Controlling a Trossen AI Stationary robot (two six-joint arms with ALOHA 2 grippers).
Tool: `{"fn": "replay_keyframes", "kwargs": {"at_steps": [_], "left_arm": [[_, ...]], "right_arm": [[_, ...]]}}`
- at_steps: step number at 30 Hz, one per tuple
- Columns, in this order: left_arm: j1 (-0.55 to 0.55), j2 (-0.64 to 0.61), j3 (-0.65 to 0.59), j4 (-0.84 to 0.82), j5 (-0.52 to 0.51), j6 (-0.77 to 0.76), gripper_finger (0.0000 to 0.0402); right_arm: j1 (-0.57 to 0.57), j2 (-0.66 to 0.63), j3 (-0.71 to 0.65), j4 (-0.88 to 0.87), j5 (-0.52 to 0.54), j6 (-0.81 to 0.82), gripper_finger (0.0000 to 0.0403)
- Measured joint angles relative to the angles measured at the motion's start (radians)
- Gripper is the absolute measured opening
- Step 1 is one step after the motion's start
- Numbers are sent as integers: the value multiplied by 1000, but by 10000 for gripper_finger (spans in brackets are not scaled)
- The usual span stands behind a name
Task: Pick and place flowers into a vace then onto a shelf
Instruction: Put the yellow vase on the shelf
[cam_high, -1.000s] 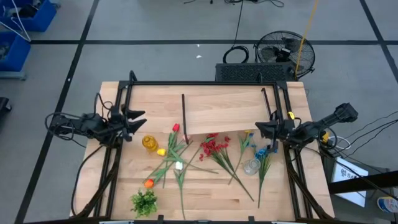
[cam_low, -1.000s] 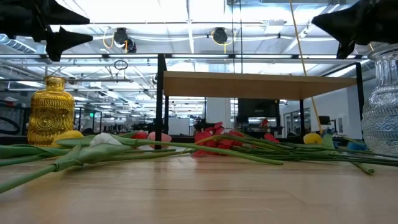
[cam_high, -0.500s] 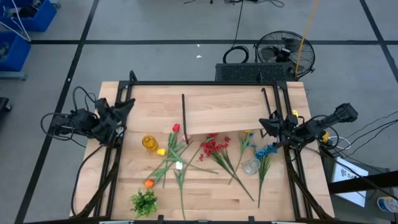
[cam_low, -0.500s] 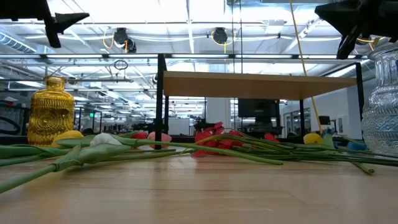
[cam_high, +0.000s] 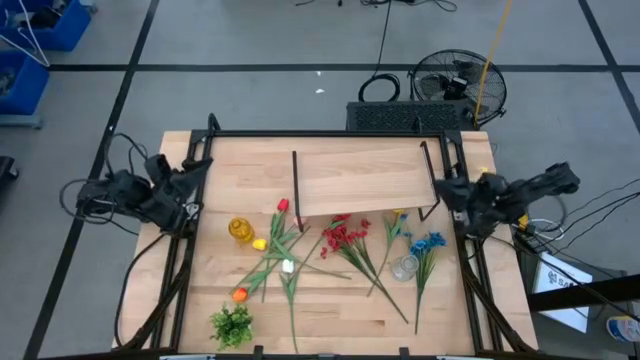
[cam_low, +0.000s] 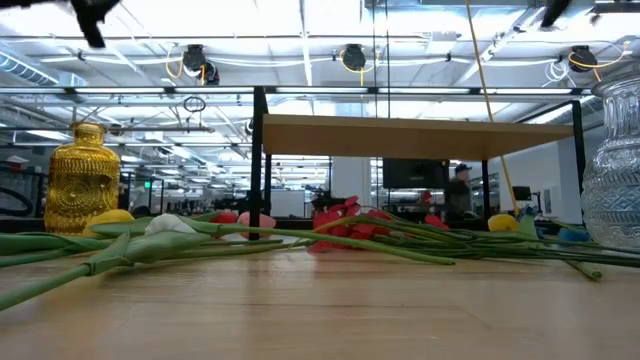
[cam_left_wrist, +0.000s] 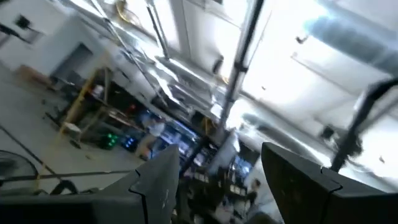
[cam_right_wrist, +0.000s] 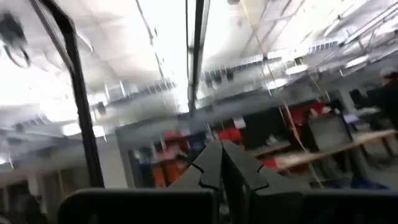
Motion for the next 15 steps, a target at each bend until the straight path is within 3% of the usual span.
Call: {"fn": "replay_keyframes", "kwargs": {"at_steps": [3, 9, 12, 15], "left_arm": [[0, 123, 180, -230, 26, 4, 232], [0, 477, 661, -938, 147, -49, 232], [0, 658, 844, -1269, 201, -109, 232], [0, 811, 939, -1515, 238, -206, 232]], "right_arm": [[0, 148, 226, -337, -1, 33, 4], [0, 431, 612, -785, -2, 48, 4], [0, 533, 711, -952, -4, 98, 4], [0, 591, 742, -1041, -22, 163, 5]]}}
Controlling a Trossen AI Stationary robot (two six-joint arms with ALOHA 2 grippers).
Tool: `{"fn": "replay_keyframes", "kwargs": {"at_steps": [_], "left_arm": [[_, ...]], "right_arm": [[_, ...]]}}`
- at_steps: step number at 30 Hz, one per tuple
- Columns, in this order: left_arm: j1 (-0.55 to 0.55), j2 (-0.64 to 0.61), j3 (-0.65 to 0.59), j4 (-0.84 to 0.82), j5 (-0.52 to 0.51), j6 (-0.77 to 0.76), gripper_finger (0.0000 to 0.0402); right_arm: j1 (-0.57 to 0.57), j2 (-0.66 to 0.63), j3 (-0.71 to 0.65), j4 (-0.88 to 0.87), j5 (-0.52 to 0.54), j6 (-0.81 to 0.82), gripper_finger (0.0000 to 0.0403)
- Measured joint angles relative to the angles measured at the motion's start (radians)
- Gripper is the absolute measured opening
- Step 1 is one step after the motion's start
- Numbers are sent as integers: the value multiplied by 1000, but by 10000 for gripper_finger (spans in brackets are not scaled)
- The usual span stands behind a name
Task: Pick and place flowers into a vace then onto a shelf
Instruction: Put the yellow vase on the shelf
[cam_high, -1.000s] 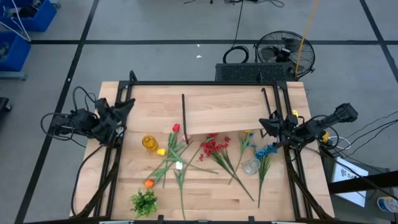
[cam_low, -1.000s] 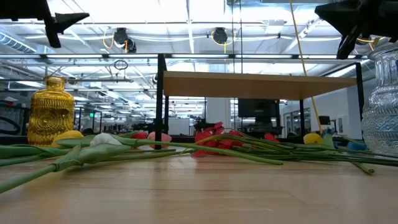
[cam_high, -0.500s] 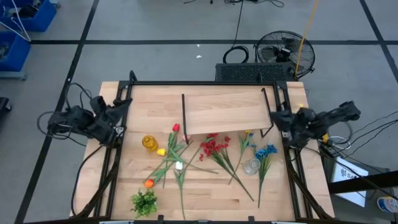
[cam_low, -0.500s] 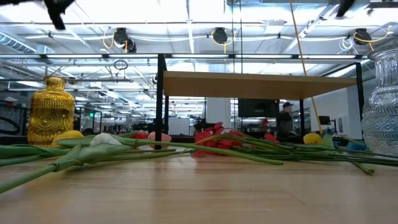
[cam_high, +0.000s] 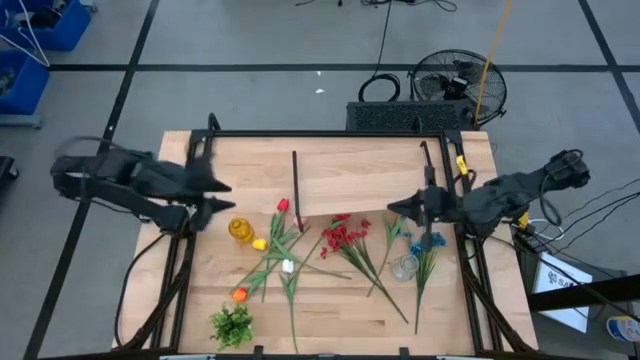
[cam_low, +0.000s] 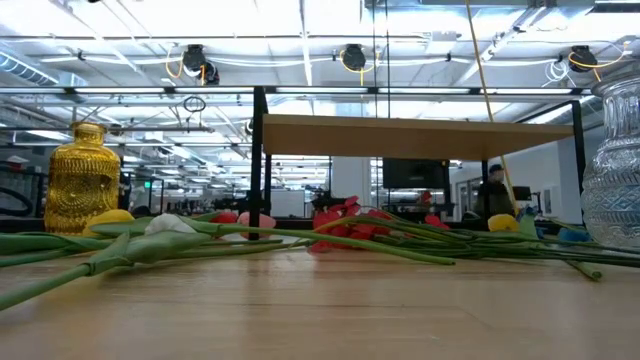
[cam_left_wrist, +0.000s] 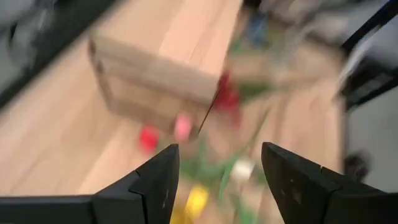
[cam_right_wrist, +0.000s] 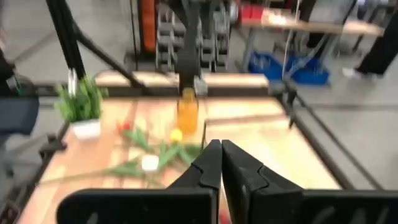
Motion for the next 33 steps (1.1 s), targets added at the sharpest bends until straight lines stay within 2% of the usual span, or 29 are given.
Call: {"fn": "replay_keyframes", "kwargs": {"at_steps": [3, 6, 9, 14, 18, 25, 33], "left_arm": [[0, 119, 13, -191, 64, -91, 232], [0, 196, -9, -275, 91, -111, 218], [3, 234, -49, -252, 92, -98, 180], [32, 241, -129, -204, 158, -105, 109], [58, 228, -205, -186, 154, -104, 83], [111, 225, -307, -65, 176, -74, 90], [135, 225, -348, -60, 210, -44, 151]], "right_arm": [[-7, 34, -3, -19, -33, 22, 18], [-23, 56, -12, -7, -38, -3, 44], [-56, 63, -13, -3, -25, -16, 77], [-103, 70, -13, 20, -28, -32, 124], [-117, 70, -13, 47, -29, -68, 142], [-119, 70, -13, 70, -29, -115, 145], [-119, 70, -13, 70, -29, -113, 148]]}}
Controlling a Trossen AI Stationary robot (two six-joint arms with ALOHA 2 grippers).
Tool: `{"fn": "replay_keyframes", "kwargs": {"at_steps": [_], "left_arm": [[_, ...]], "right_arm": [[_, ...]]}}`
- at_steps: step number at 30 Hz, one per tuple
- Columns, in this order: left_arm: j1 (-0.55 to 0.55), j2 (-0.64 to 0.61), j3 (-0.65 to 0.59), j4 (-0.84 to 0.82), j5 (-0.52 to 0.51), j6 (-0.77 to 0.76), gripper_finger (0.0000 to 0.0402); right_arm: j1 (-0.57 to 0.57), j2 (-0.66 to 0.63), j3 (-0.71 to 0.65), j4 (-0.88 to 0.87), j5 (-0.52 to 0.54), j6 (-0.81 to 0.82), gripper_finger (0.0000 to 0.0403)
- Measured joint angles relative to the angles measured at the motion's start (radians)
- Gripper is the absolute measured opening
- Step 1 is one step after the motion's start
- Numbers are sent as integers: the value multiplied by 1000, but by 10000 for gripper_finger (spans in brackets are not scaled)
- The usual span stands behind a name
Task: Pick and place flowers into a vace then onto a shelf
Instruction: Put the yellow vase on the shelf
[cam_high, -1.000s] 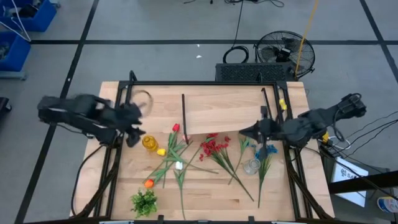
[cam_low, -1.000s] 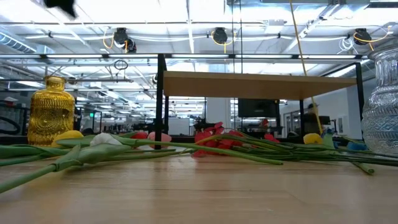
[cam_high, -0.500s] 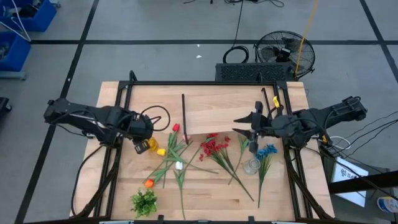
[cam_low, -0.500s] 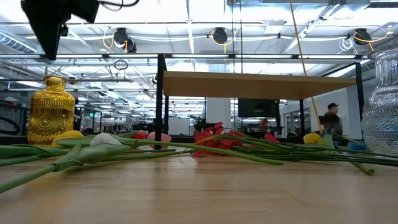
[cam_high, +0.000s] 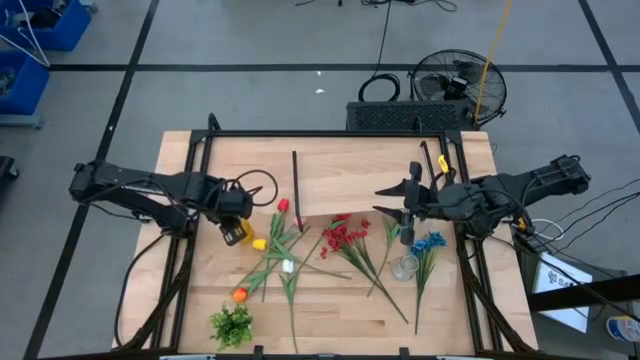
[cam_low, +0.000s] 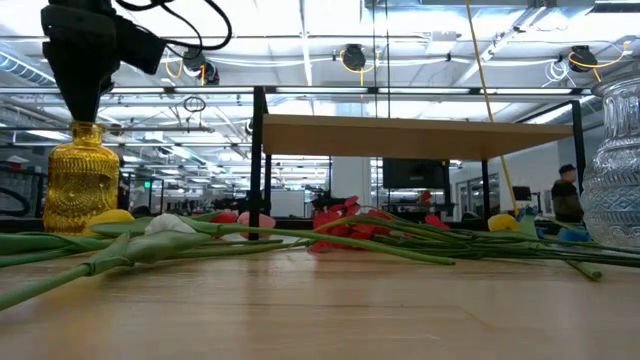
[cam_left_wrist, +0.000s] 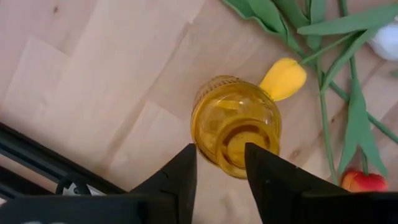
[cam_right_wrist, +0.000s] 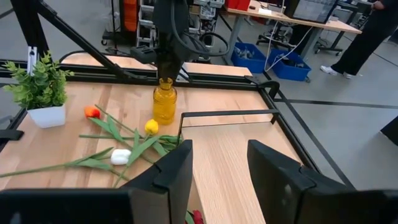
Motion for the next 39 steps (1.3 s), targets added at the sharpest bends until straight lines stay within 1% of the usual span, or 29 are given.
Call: {"fn": "replay_keyframes", "kwargs": {"at_steps": [4, 7, 10, 12, 15, 16, 21, 23, 25, 29, 32, 35, 39], "left_arm": [[0, 0, -20, 11, -20, 8, 172], [0, 0, -35, 37, -31, 28, 170], [0, -2, -48, 66, -24, 51, 144], [0, -2, -51, 71, -19, 59, 111], [0, -1, -42, 67, -14, 75, 48], [0, 0, -35, 57, -16, 79, 35], [0, 1, 54, 12, -38, 98, 35], [0, 2, 121, -34, -33, 98, 35], [-3, 2, 214, -81, -25, 92, 35], [-12, 9, 438, -134, -32, 95, 35], [-11, 45, 613, -149, -59, 128, 35], [-11, 124, 783, -123, -102, 234, 35], [3, 274, 991, -119, -163, 436, 35]], "right_arm": [[0, 0, 0, 0, 0, 0, 148], [0, 0, 0, 0, 0, 0, 148], [0, 0, 0, 0, 0, 1, 149], [0, 0, 0, 0, 0, 1, 148], [0, 0, 0, 0, 0, 1, 147], [0, 0, 0, 0, 0, 1, 147], [0, 0, 0, 0, 0, 4, 146], [0, 0, 0, 1, 0, 4, 145], [0, 0, 0, 10, 0, 4, 144], [0, 0, 0, 33, 0, 4, 144], [0, 0, 0, 57, 0, 0, 144], [0, 0, 0, 75, 2, -21, 144], [-4, 0, 0, 98, 2, -28, 144]]}}
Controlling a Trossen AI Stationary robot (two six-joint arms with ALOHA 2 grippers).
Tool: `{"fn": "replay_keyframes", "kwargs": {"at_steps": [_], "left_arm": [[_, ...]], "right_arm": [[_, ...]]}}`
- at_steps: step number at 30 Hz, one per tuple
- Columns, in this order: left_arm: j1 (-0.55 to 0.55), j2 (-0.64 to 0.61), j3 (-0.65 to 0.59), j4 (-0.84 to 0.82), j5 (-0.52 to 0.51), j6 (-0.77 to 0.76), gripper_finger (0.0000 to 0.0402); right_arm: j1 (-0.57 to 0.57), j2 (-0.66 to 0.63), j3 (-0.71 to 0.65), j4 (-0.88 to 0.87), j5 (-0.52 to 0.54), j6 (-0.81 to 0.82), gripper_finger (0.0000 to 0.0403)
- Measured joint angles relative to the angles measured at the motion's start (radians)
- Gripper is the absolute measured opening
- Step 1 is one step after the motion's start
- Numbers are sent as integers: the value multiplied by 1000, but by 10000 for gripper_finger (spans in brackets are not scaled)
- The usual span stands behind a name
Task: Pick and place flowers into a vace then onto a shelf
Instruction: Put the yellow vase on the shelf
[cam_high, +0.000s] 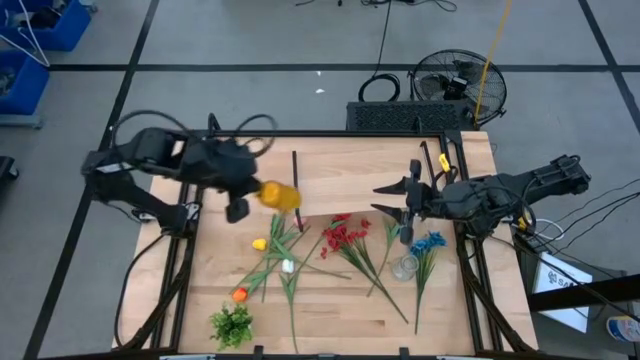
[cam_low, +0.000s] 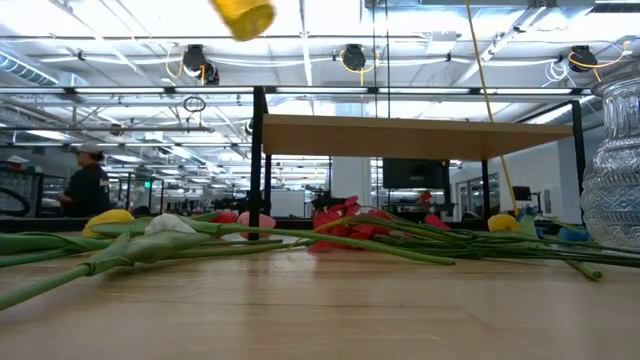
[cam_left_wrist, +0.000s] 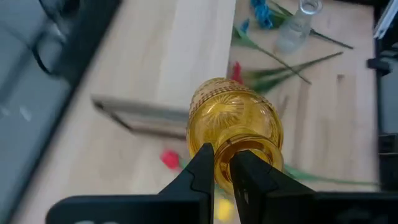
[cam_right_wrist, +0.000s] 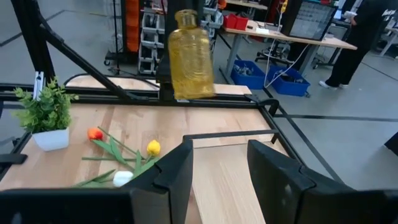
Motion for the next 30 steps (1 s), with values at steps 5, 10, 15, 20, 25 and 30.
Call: {"fn": "replay_keyframes", "kwargs": {"at_steps": [5, 10, 15, 20, 25, 30], "left_arm": [[74, 210, 223, -48, 57, 241, 35], [155, 386, 347, -161, 55, 393, 35], [205, 473, 356, -174, 58, 462, 39], [220, 514, 356, -173, 57, 528, 48], [221, 514, 356, -176, 58, 597, 48], [221, 514, 356, -173, 58, 607, 79]], "right_arm": [[-11, 0, 0, 8, 2, 25, 145], [-14, 0, 0, -11, 2, 57, 145], [-14, 0, 0, -36, 0, 60, 146], [-14, 0, 0, -77, -1, 60, 146], [-14, 0, 0, -80, -1, 60, 146], [-14, 0, 0, -91, -1, 60, 146]]}}
